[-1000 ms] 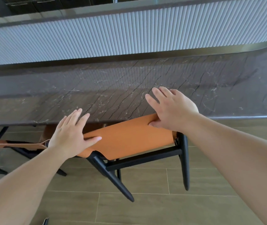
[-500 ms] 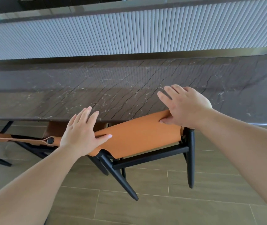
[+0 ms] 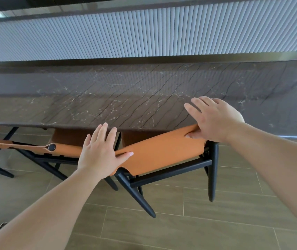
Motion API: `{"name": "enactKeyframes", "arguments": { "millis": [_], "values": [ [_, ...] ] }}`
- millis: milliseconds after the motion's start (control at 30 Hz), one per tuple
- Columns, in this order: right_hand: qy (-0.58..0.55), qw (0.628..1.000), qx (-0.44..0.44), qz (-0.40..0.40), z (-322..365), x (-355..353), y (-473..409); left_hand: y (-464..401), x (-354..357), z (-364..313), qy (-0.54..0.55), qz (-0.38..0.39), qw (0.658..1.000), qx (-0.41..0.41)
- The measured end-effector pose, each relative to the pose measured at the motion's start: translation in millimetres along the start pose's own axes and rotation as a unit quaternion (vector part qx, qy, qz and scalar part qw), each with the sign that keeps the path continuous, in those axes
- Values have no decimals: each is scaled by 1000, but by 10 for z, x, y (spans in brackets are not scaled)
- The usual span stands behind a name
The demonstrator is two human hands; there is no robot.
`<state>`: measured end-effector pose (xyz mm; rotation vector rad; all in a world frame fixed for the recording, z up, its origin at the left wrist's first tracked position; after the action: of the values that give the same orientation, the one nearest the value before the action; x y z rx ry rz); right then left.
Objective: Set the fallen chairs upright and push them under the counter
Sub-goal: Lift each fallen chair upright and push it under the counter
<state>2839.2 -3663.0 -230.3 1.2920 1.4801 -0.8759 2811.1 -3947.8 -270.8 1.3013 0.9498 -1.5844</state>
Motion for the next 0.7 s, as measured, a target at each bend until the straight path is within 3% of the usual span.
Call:
{"name": "enactKeyframes", "arguments": {
  "millis": [367, 700],
  "values": [
    [35, 999, 10, 15, -304, 365, 322, 261, 76, -502, 10, 0, 1000, -19],
    [1, 998, 53, 27, -720, 761, 582, 150, -15, -1005, -14, -28, 999, 7]
  ]
}}
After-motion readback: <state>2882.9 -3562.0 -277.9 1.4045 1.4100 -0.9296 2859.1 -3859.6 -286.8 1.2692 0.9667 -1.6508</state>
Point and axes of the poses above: each hand's wrist, its own y-axis away from the middle knuckle, its own x-axis out of the palm, z = x × y, the point moved 10 cm from there along -y, towards the middle knuckle, and after that the axes turned 5 degrees about -y, right-handed, at the moved point
